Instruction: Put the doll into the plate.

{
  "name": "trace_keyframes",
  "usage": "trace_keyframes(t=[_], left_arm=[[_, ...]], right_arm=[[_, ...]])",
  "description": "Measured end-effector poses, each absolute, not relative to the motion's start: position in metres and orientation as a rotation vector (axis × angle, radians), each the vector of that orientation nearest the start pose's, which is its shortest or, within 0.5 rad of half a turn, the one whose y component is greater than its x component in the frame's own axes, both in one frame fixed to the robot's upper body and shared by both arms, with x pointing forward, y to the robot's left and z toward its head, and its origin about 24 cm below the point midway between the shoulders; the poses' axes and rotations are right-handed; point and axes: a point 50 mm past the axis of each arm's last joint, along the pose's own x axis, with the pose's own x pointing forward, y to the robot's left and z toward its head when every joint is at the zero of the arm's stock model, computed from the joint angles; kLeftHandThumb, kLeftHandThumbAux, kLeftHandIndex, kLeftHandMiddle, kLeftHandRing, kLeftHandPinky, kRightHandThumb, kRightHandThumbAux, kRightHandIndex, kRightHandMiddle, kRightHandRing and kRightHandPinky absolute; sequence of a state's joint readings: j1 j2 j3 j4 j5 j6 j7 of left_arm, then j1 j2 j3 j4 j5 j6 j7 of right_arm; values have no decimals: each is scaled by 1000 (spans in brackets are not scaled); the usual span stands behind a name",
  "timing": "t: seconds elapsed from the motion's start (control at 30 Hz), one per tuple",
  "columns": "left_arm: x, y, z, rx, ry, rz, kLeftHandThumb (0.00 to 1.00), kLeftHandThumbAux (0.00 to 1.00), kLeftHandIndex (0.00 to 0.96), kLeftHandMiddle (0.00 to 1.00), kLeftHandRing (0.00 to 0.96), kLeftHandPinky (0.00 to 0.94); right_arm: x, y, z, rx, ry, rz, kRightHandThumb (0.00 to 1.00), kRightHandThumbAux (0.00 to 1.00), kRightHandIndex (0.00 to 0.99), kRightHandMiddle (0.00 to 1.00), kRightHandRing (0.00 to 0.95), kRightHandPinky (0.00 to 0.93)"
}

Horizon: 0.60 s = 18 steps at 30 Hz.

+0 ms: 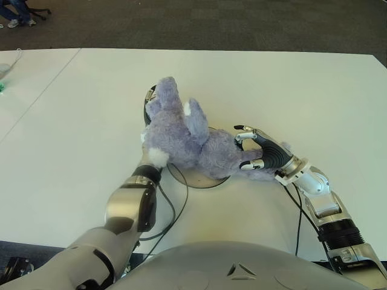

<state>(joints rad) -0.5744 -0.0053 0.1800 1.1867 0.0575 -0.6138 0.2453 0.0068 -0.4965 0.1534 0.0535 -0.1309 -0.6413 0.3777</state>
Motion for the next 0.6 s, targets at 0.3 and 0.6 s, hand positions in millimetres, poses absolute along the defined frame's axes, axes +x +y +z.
trace_keyframes(t=[0.3, 0.6], left_arm=[[321, 143, -4, -7, 25, 211, 0, 650, 177, 360, 358, 299], [321, 143, -4, -5, 25, 212, 0, 624, 174, 359, 354, 279]], right_arm=[[230, -168, 73, -652, -416, 697, 48, 308, 0, 0, 0, 0], [232, -169, 73, -652, -410, 694, 46, 308, 0, 0, 0, 0]])
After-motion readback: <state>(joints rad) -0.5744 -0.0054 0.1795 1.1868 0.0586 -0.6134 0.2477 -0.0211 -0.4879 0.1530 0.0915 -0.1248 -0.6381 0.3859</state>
